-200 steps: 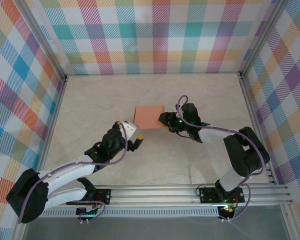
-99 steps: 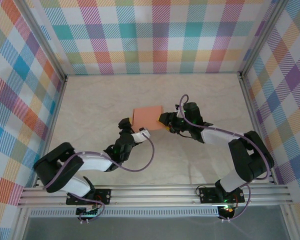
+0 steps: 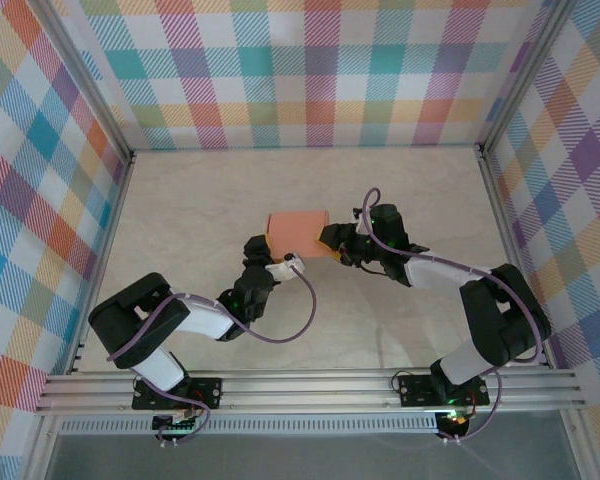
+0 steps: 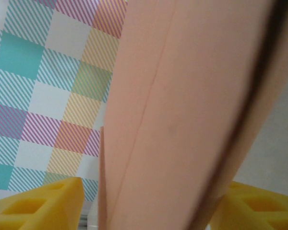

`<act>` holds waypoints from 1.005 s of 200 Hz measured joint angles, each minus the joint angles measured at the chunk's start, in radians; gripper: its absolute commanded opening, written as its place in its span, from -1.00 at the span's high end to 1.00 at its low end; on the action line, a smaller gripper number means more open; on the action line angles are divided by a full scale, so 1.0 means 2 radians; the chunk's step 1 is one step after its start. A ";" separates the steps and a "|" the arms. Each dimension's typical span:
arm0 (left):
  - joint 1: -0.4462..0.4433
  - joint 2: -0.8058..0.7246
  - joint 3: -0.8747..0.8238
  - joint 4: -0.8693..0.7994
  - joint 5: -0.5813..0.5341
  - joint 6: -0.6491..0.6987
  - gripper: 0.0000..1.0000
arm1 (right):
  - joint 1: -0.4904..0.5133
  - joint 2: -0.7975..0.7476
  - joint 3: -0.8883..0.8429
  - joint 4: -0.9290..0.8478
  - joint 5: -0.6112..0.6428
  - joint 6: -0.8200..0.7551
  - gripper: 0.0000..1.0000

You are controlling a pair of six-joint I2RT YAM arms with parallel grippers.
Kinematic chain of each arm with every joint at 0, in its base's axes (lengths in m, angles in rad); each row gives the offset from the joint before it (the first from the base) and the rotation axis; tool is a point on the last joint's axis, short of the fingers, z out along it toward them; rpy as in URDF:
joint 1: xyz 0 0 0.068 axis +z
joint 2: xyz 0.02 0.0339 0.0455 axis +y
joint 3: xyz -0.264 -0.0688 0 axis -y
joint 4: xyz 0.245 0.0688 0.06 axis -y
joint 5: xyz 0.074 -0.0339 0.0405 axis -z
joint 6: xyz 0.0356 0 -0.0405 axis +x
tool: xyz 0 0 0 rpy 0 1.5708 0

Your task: Fold the paper box

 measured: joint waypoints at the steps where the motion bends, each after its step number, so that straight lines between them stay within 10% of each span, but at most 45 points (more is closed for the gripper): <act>1: 0.000 0.000 0.000 0.000 0.000 0.000 -0.17 | 0.000 0.000 0.000 0.000 0.000 0.000 0.02; 112: -0.003 -0.016 0.000 -0.045 0.011 -0.012 0.14 | 0.000 0.000 0.000 0.001 -0.001 0.003 -0.43; 201: 0.002 -0.123 0.063 -0.340 0.091 -0.142 0.12 | -0.044 -0.128 -0.011 -0.112 0.056 -0.079 -0.61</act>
